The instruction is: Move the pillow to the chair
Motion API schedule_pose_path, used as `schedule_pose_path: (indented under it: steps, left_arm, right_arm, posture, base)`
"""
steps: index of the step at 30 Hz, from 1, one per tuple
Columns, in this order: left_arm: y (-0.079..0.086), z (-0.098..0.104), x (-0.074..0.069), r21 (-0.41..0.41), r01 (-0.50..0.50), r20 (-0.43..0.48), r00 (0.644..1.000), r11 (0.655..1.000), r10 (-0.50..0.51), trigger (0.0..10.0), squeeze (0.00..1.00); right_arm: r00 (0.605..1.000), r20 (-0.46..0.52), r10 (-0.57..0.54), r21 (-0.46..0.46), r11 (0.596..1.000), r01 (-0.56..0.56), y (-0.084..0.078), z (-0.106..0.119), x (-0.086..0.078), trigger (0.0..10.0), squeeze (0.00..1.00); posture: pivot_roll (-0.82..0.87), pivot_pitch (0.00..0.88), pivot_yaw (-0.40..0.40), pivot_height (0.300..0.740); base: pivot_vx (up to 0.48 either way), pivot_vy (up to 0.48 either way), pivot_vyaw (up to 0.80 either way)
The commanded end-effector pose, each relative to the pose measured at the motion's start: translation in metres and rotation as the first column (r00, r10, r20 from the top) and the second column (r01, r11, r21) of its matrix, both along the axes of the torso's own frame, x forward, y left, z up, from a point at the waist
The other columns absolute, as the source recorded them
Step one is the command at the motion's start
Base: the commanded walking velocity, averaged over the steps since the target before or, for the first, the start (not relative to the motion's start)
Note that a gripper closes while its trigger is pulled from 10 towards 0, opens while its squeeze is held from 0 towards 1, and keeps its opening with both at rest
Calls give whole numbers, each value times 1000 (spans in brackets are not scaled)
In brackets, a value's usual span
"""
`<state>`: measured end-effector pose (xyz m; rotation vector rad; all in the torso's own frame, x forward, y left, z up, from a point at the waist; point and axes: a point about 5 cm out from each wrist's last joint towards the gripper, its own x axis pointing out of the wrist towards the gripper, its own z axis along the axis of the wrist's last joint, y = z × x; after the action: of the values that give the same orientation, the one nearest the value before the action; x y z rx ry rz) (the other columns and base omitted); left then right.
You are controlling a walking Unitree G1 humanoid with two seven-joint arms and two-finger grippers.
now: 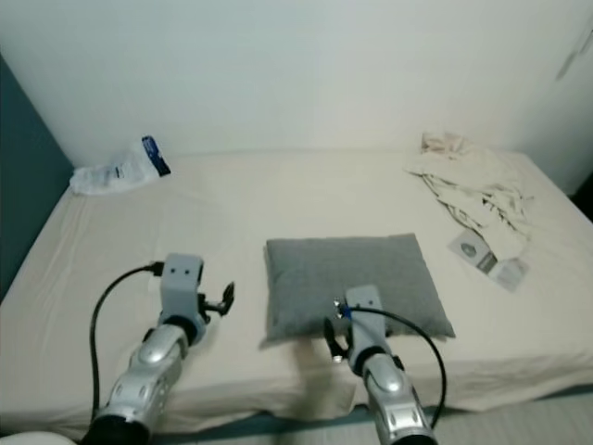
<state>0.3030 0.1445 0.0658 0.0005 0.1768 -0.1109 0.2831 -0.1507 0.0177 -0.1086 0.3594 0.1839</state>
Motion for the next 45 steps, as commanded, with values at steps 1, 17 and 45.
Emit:
schedule_pose_path:
  steps: [1,17,45]
  left_arm:
    - [-1,-4,-4,-14,-5,-15,1000,1000,5,10000,0]
    - [-1,-5,-1,12,-15,-33,999,1000,15,10000,0]
    - [-3,-2,0,-4,0,-2,1000,1000,0,10000,0]
  right_arm:
    - [999,-37,-18,6,1000,19,-4,-8,-6,10000,0]
    - [1000,-25,-1,12,1000,2,-2,-4,-2,10000,0]
    - [1000,-3,-15,16,1000,15,-3,1,3,10000,0]
  posture:
    - [-26,90,-27,740]
    - [-30,90,-20,740]
    - [-31,84,-22,740]
  base:
    - [0,0,0]
    - [0,0,0]
    - [0,0,0]
